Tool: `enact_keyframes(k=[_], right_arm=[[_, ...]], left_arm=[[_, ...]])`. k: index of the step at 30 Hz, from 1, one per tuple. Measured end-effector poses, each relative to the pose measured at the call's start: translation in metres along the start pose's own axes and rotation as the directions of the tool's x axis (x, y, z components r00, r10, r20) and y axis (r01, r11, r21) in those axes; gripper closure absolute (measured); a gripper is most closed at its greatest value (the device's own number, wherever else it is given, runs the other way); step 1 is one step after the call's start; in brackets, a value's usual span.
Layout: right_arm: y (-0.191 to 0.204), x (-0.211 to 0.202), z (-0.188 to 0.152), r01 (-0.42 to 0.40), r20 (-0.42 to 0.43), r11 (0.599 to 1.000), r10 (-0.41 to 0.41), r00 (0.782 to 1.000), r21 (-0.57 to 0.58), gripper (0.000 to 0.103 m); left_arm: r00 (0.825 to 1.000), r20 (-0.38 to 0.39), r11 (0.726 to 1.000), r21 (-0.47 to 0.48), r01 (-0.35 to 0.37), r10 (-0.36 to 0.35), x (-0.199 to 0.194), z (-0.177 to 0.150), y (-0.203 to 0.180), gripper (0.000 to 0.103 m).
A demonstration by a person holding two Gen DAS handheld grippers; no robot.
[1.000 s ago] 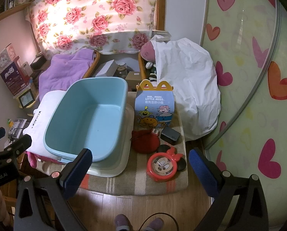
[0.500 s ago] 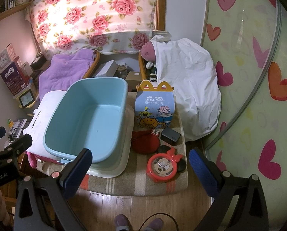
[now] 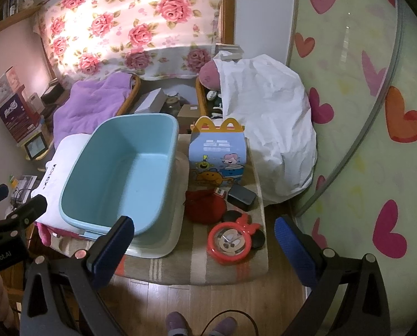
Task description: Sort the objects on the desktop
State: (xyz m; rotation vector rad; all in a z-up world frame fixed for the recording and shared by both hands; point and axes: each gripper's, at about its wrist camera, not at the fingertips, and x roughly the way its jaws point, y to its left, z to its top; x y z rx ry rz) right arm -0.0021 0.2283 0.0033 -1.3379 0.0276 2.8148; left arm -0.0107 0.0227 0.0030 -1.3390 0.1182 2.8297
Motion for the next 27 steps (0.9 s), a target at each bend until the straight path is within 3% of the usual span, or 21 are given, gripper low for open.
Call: enact_keyframes(k=[27], right_arm=[[-0.021, -0.002, 0.000, 0.000, 0.000, 1.000, 0.000, 1.000, 0.010, 0.000]], left_arm=[[1.000, -0.001, 1.000, 0.020, 0.008, -0.008, -0.002, 0.000, -0.020, 0.000]])
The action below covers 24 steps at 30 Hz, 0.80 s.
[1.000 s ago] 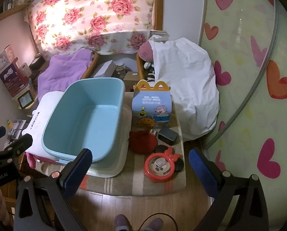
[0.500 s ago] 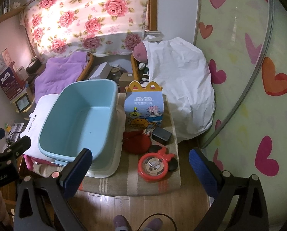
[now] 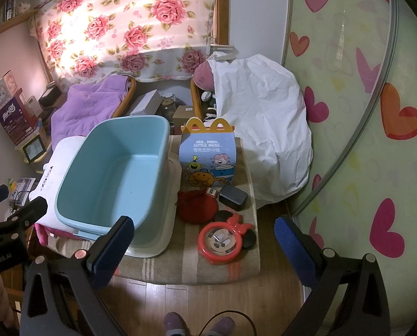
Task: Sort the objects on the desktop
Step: 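Move the left gripper down to the red Mickey Mouse clock and close it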
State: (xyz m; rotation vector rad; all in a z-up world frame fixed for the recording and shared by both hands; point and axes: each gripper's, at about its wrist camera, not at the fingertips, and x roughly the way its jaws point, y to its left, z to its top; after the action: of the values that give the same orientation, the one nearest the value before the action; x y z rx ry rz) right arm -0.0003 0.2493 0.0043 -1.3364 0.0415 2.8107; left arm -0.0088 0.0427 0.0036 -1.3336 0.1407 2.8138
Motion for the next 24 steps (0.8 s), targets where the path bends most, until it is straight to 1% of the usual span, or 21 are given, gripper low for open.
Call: enact_keyframes(k=[9, 20, 24], right_arm=[[-0.013, -0.004, -0.004, -0.017, -0.011, 1.000, 0.017, 1.000, -0.003, 0.000], [-0.046, -0.005, -0.013, 0.005, -0.003, 1.000, -0.005, 1.000, -0.003, 0.000], [-0.061, -0.004, -0.018, 0.013, -0.002, 1.000, -0.013, 1.000, -0.006, 0.000]], left_arm=[[1.000, -0.004, 0.999, 0.024, 0.022, -0.021, 0.000, -0.001, -0.016, 0.000], [0.999, -0.026, 0.997, 0.063, 0.041, -0.039, 0.009, -0.004, -0.050, 0.000], [0.998, -0.033, 0.996, 0.063, 0.060, -0.058, 0.016, -0.005, -0.063, 0.000]])
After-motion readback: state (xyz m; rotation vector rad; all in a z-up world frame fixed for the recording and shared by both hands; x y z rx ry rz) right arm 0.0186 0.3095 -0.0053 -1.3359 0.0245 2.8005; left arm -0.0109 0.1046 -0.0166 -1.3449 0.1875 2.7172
